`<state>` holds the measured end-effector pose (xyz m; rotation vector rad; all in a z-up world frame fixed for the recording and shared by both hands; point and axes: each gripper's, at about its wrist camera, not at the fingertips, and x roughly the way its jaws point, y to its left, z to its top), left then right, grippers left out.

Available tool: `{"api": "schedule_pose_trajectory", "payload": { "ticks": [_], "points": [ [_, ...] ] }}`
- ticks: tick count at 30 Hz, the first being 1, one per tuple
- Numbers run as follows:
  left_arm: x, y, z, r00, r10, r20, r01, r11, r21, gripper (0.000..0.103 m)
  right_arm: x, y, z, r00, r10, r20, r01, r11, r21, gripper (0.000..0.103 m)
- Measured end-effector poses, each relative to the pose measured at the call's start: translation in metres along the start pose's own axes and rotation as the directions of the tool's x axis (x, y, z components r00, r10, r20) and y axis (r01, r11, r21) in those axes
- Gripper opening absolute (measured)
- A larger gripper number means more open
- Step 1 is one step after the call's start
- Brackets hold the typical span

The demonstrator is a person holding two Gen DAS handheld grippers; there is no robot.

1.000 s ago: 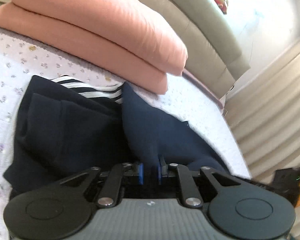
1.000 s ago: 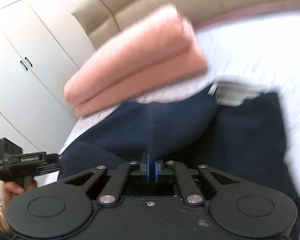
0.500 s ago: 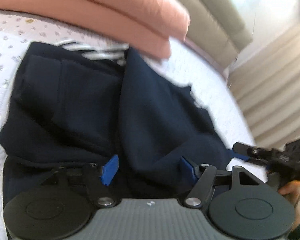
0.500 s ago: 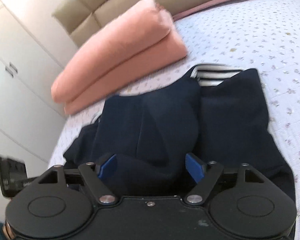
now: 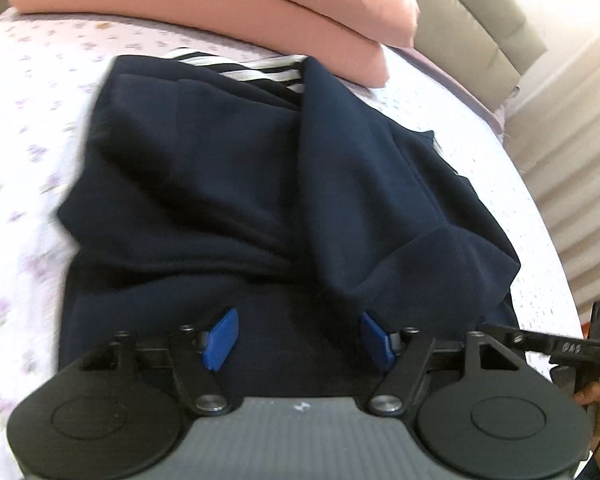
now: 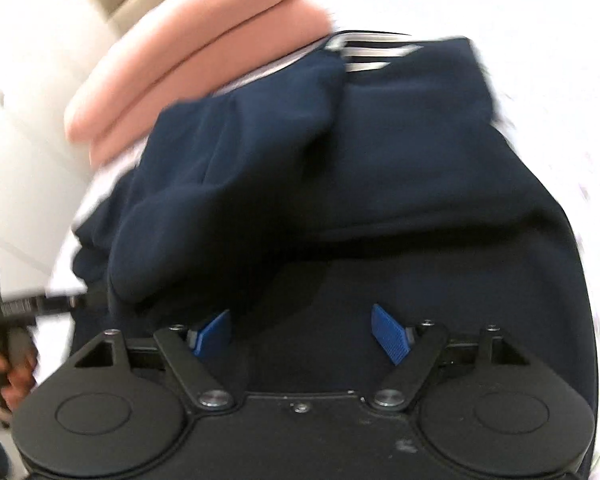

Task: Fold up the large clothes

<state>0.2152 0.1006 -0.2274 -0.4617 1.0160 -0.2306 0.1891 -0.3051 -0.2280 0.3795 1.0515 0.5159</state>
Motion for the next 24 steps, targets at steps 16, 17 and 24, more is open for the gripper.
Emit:
{"api": "schedule_pose_trajectory", "payload": {
  "ticks": [16,17,24],
  "points": [
    [-0.11,0.072,-0.106,0.998,0.052,0.018,-0.045,0.96,-0.278,0.076,-0.089,-0.062,-0.078,0.996,0.025,0.089,-0.042,0.981,0.191,0.089],
    [-0.113,0.075,-0.113,0.999,0.036,0.015,-0.03,0.954,-0.298,0.076,-0.095,-0.067,-0.084,0.995,0.023,0.092,-0.041,0.979,0.2,0.089],
    [-0.132,0.078,-0.157,1.0,-0.007,0.012,0.011,0.939,-0.343,0.067,-0.13,-0.092,-0.115,0.994,0.002,0.106,-0.03,0.964,0.264,0.084]
  ]
}}
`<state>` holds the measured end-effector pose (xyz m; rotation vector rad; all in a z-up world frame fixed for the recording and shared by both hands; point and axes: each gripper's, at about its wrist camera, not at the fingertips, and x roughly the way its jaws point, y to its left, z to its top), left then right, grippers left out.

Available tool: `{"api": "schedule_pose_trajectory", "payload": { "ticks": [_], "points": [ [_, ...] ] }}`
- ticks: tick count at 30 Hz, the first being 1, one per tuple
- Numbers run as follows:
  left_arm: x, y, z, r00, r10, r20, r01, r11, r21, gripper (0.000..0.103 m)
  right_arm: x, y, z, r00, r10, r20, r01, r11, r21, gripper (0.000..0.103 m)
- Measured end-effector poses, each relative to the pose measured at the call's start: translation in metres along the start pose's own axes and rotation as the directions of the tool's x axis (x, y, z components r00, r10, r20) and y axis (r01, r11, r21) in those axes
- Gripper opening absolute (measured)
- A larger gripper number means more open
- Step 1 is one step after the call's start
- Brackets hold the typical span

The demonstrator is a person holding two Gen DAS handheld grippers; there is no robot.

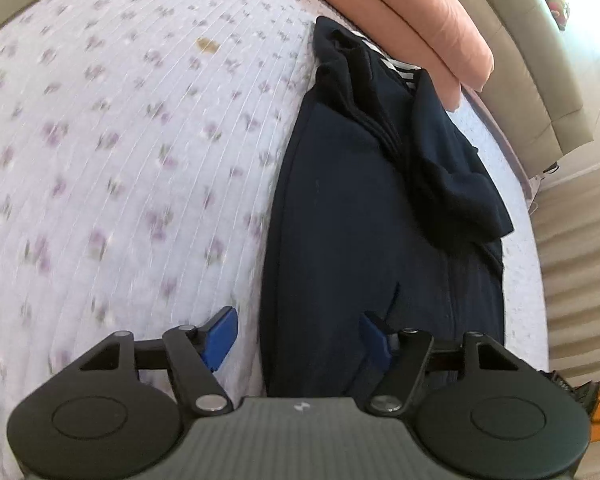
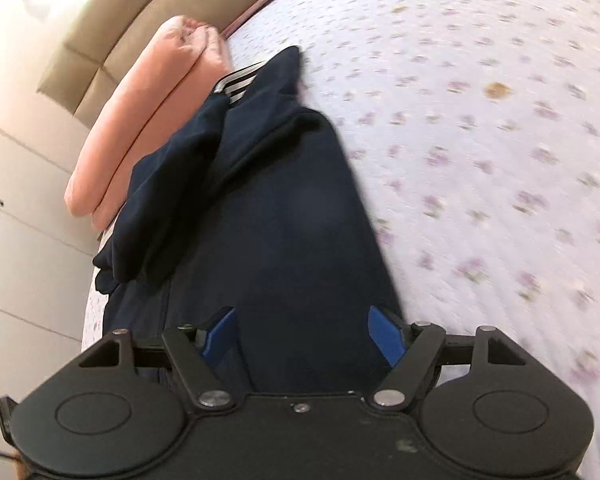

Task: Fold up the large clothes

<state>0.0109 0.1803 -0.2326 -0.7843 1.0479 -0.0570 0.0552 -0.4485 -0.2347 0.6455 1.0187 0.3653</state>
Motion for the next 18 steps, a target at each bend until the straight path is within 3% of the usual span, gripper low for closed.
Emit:
{"api": "schedule_pose_trajectory", "payload": {
  "ticks": [6,15,18],
  "points": [
    [-0.007,0.005,-0.034,0.997,-0.048,-0.065,0.047,0.999,-0.017,0.064,-0.021,-0.015,-0.014,0.999,-0.037,-0.023,0.037,0.999,0.001,0.085],
    [-0.009,0.011,-0.072,0.986,-0.117,-0.122,0.113,0.993,-0.038,0.061,-0.05,-0.044,-0.056,0.993,0.018,-0.12,-0.012,0.999,0.044,0.082],
    [-0.004,0.012,-0.078,0.981,-0.147,-0.129,0.144,0.989,-0.037,0.061,-0.05,-0.051,-0.071,0.986,0.089,-0.142,-0.081,0.995,0.063,0.082]
  ]
}}
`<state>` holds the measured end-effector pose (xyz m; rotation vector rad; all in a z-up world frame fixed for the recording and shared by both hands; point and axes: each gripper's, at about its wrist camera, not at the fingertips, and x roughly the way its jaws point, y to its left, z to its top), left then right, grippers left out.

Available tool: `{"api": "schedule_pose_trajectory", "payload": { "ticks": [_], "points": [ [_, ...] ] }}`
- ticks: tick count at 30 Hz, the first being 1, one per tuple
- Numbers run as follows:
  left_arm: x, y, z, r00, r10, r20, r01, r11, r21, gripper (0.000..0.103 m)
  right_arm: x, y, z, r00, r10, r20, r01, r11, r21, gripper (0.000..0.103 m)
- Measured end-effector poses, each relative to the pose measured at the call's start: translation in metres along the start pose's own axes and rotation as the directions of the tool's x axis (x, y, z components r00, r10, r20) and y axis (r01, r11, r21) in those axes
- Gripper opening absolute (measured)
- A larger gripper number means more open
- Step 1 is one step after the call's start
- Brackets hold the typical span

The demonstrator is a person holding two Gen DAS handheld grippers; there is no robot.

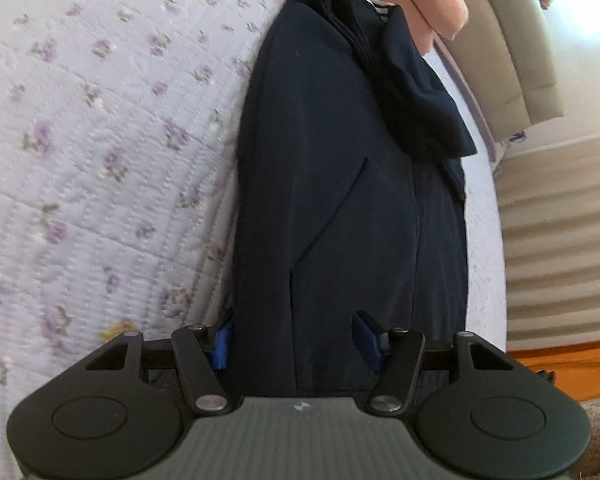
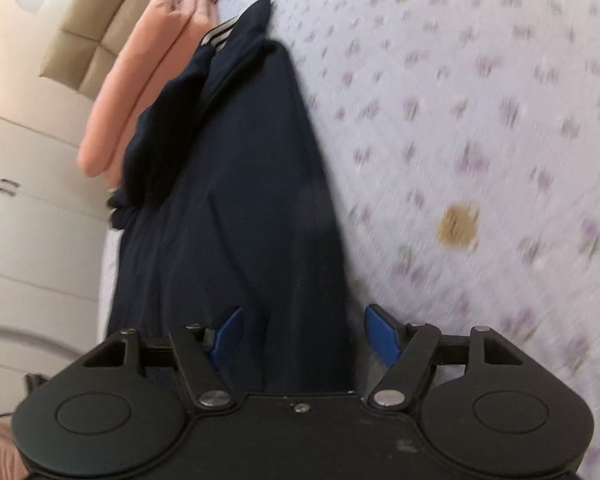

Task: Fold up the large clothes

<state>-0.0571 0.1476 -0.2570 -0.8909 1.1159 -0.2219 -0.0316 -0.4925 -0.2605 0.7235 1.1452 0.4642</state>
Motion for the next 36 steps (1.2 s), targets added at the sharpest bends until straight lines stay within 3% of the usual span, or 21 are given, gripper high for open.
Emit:
{"api": "schedule_pose_trajectory", "payload": {
  "ticks": [2,4,7,9,11,12,14,15,16,18,19,21,23,26,30,31,32,33,34,36],
  "points": [
    [0.008,0.002,0.001,1.0,-0.028,-0.005,0.027,0.999,-0.024,0.058,0.011,-0.002,-0.007,0.997,0.074,-0.034,-0.073,0.997,0.038,0.081],
    [0.011,-0.002,0.003,0.999,-0.044,0.0,0.044,0.999,-0.018,0.046,0.021,0.002,-0.009,0.991,0.124,-0.048,-0.122,0.992,0.041,0.081],
    [0.011,-0.011,0.0,1.0,0.0,-0.021,0.001,1.0,0.03,0.047,0.021,0.011,-0.007,0.99,0.125,-0.062,-0.126,0.992,-0.007,0.079],
    [0.014,-0.012,-0.001,1.0,-0.013,-0.018,0.014,0.999,0.033,0.048,0.019,0.009,-0.007,0.987,0.145,-0.07,-0.146,0.989,0.0,0.062],
    [0.016,-0.008,0.001,0.999,-0.035,-0.024,0.035,0.999,0.003,0.049,0.02,0.006,-0.006,0.983,0.166,-0.083,-0.164,0.986,0.033,0.051],
    [0.017,-0.007,0.002,0.999,-0.042,-0.029,0.042,0.999,0.0,0.047,0.021,0.005,-0.007,0.982,0.169,-0.089,-0.166,0.985,0.038,0.051],
    [0.017,-0.012,0.002,0.999,-0.004,-0.04,0.006,0.999,0.049,0.019,0.022,0.007,-0.011,0.981,0.157,-0.114,-0.156,0.988,0.015,0.051],
    [0.016,-0.016,0.001,0.999,0.022,-0.037,-0.019,0.997,0.078,0.013,0.024,0.011,-0.012,0.982,0.129,-0.135,-0.13,0.991,-0.004,0.05],
    [0.012,-0.014,0.0,0.999,0.019,-0.034,-0.016,0.997,0.081,0.013,0.025,0.015,-0.013,0.984,0.086,-0.157,-0.092,0.995,-0.028,0.049],
    [0.005,-0.014,0.001,1.0,-0.011,-0.009,0.012,0.998,0.059,0.009,0.021,0.02,-0.013,0.988,0.019,-0.156,-0.029,0.998,-0.061,0.021],
    [-0.001,-0.014,0.001,1.0,-0.015,0.016,0.014,0.999,0.052,0.008,0.016,0.02,-0.013,0.991,0.002,-0.132,-0.009,0.999,-0.052,0.021],
    [-0.014,-0.012,-0.002,0.995,-0.049,0.084,0.047,0.998,0.03,0.007,-0.004,0.016,-0.013,0.995,0.094,-0.042,-0.094,0.996,-0.006,0.02],
    [-0.015,-0.005,-0.005,0.995,-0.055,0.081,0.056,0.998,-0.006,0.008,-0.015,0.015,-0.011,0.992,0.123,-0.023,-0.124,0.992,-0.012,0.02],
    [-0.002,0.002,-0.009,0.999,-0.033,0.004,0.033,0.999,-0.036,0.015,-0.005,0.006,-0.014,0.991,0.088,-0.1,-0.086,0.996,0.024,0.025],
    [0.004,0.002,-0.011,0.998,-0.066,-0.018,0.065,0.997,-0.041,0.044,0.011,0.001,-0.019,0.979,0.101,-0.178,-0.092,0.994,0.056,0.045],
    [0.006,-0.001,-0.011,0.997,-0.067,-0.026,0.067,0.997,-0.025,0.044,0.014,0.002,-0.021,0.976,0.096,-0.195,-0.087,0.995,0.054,0.046],
    [0.008,-0.006,-0.012,0.998,-0.048,-0.037,0.048,0.999,-0.001,0.042,0.019,0.005,-0.023,0.972,0.093,-0.215,-0.084,0.995,0.05,0.042],
    [0.011,-0.014,-0.014,0.999,-0.007,-0.049,0.009,0.999,0.038,0.016,0.022,0.009,-0.024,0.972,0.083,-0.222,-0.077,0.996,0.035,0.019],
    [0.012,-0.021,-0.015,0.998,0.041,-0.045,-0.037,0.996,0.08,0.008,0.021,0.012,-0.025,0.974,0.065,-0.219,-0.062,0.998,0.023,0.016],
    [0.006,-0.029,-0.015,1.0,0.023,-0.011,-0.022,0.995,0.094,0.007,0.015,0.02,-0.024,0.979,0.1,-0.176,-0.093,0.995,0.047,0.015]
  ]
}}
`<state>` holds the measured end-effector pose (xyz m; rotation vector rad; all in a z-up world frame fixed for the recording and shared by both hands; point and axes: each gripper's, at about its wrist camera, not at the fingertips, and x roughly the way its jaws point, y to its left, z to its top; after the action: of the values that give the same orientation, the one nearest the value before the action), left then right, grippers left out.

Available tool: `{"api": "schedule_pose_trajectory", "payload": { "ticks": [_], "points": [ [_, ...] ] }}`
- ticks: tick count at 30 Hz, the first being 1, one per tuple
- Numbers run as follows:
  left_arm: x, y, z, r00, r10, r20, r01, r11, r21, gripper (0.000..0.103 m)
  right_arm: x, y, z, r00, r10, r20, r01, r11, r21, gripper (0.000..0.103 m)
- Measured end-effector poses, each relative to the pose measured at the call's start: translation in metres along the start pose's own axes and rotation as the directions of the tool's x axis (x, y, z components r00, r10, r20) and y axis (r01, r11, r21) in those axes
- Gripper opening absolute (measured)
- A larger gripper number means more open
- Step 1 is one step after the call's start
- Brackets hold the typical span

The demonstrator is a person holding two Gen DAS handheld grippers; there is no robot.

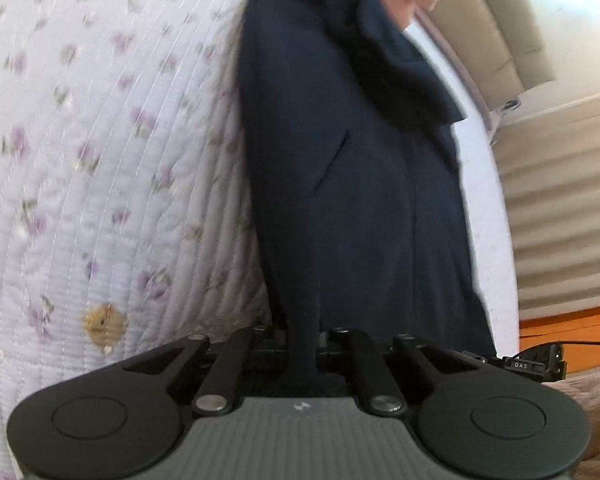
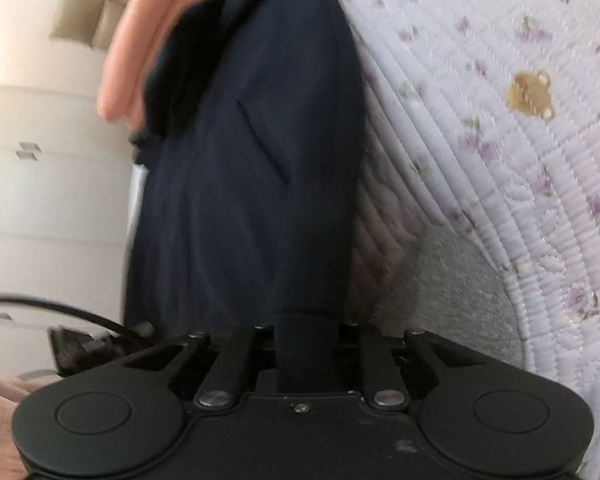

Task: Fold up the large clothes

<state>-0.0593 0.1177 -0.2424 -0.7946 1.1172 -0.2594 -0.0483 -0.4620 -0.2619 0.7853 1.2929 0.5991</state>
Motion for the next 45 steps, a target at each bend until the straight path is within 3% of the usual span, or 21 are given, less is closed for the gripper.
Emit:
{"api": "schedule_pose_trajectory", "payload": {
  "ticks": [4,9,13,19,25,36,39,41,42,44,45],
  "points": [
    [-0.028,-0.006,0.007,0.989,-0.076,0.128,0.078,0.997,-0.01,0.007,-0.032,0.013,0.005,0.988,0.106,0.113,-0.104,0.994,-0.018,0.015],
    [-0.045,-0.034,0.037,0.969,-0.132,0.209,0.123,0.991,0.053,0.006,-0.047,0.052,0.039,0.961,0.173,0.216,-0.156,0.983,-0.092,0.014],
    [-0.045,-0.051,0.08,0.946,-0.176,0.272,0.173,0.984,0.038,0.006,-0.05,0.08,0.08,0.939,0.208,0.273,-0.177,0.975,-0.134,0.014],
    [-0.037,-0.077,0.152,0.919,-0.199,0.341,0.201,0.979,0.03,0.006,-0.052,0.112,0.148,0.887,0.294,0.356,-0.249,0.954,-0.169,0.014],
    [-0.027,-0.091,0.223,0.886,-0.229,0.402,0.234,0.971,0.037,0.006,-0.036,0.145,0.223,0.858,0.309,0.411,-0.248,0.949,-0.195,0.014],
    [0.044,-0.068,0.339,0.878,-0.187,0.441,0.22,0.975,-0.025,0.007,0.058,0.159,0.357,0.872,0.209,0.443,-0.183,0.978,-0.1,0.014],
    [0.071,-0.055,0.362,0.887,-0.137,0.441,0.178,0.983,-0.052,0.009,0.09,0.152,0.386,0.886,0.163,0.434,-0.157,0.986,-0.051,0.015],
    [0.088,-0.045,0.374,0.908,-0.092,0.409,0.139,0.987,-0.085,0.013,0.108,0.144,0.401,0.897,0.123,0.424,-0.131,0.991,-0.011,0.022],
    [0.092,-0.04,0.376,0.911,-0.09,0.403,0.141,0.985,-0.1,0.017,0.116,0.139,0.407,0.902,0.095,0.42,-0.111,0.994,0.013,0.027],
    [0.087,-0.034,0.37,0.89,-0.133,0.436,0.178,0.982,-0.064,0.033,0.122,0.134,0.41,0.902,0.076,0.425,-0.091,0.996,0.015,0.038],
    [0.08,-0.034,0.364,0.878,-0.15,0.455,0.173,0.985,-0.01,0.052,0.118,0.134,0.405,0.894,0.094,0.438,-0.091,0.995,-0.026,0.052]
  ]
}}
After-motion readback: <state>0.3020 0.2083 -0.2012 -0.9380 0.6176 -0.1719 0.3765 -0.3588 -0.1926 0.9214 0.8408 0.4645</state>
